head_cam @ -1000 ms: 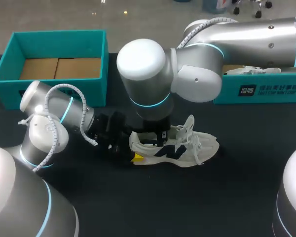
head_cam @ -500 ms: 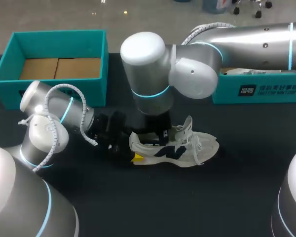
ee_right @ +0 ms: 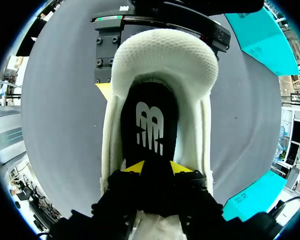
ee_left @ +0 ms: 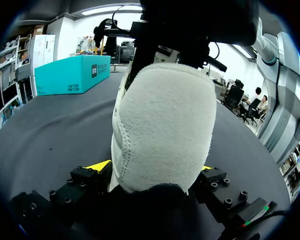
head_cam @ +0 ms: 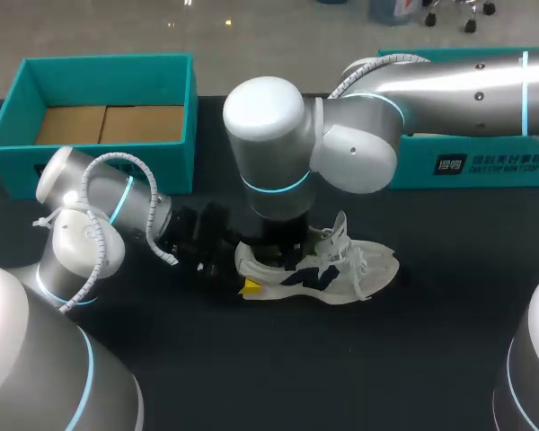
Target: Take the shoe out of the shoebox, open the shoe tongue, remove and reinsert the insole, then place the shoe into the shoebox
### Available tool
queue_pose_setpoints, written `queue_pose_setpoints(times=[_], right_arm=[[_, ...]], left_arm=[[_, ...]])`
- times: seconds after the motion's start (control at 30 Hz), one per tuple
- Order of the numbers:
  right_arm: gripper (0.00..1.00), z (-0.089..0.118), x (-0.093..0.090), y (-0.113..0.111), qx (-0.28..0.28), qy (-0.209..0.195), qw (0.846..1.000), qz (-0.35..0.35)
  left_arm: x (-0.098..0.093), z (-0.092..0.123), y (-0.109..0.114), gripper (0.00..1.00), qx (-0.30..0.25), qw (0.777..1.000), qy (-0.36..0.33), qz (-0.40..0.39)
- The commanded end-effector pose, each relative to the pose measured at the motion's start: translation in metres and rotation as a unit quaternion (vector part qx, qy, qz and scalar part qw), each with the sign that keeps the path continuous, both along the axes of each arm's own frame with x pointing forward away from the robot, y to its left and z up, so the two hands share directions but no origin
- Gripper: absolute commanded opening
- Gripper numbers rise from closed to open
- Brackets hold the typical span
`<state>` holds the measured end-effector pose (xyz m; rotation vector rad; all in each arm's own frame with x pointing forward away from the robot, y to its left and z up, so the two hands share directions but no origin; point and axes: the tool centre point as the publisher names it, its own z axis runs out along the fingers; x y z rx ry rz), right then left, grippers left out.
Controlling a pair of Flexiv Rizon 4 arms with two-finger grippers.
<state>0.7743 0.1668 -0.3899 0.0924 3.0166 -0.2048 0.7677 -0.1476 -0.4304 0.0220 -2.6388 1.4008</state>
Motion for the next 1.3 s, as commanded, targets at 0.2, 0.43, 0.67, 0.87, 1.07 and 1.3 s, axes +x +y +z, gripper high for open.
queue_pose_setpoints(times=[0.2, 0.43, 0.67, 0.87, 1.07, 1.3], right_arm=[[0.36, -0.015, 0.002, 0.008, -0.005, -0.016, 1.0, 0.003], [0.35, -0.043, -0.008, 0.004, -0.004, 0.02, 1.0, -0.01], [0.0, -0.053, -0.021, -0.005, -0.01, 0.049, 0.998, -0.024], [0.0, -0.04, -0.022, -0.016, -0.016, 0.077, 0.995, -0.054], [0.0, -0.005, -0.018, -0.024, -0.003, 0.06, 0.996, -0.066], [0.0, 0.033, -0.009, -0.027, 0.04, 0.0, 0.997, -0.062]], left_arm=[[0.001, -0.002, 0.0, 0.0, 0.001, 1.0, 0.0, 0.0], [0.001, -0.002, 0.0, 0.0, 0.001, 1.0, 0.0, 0.0], [0.001, -0.002, 0.0, 0.0, 0.001, 1.0, 0.0, 0.0], [0.001, -0.002, 0.0, 0.0, 0.001, 1.0, 0.0, 0.0], [0.001, -0.002, 0.0, 0.0, 0.001, 1.0, 0.0, 0.0], [0.001, -0.002, 0.0, 0.0, 0.001, 1.0, 0.0, 0.0]])
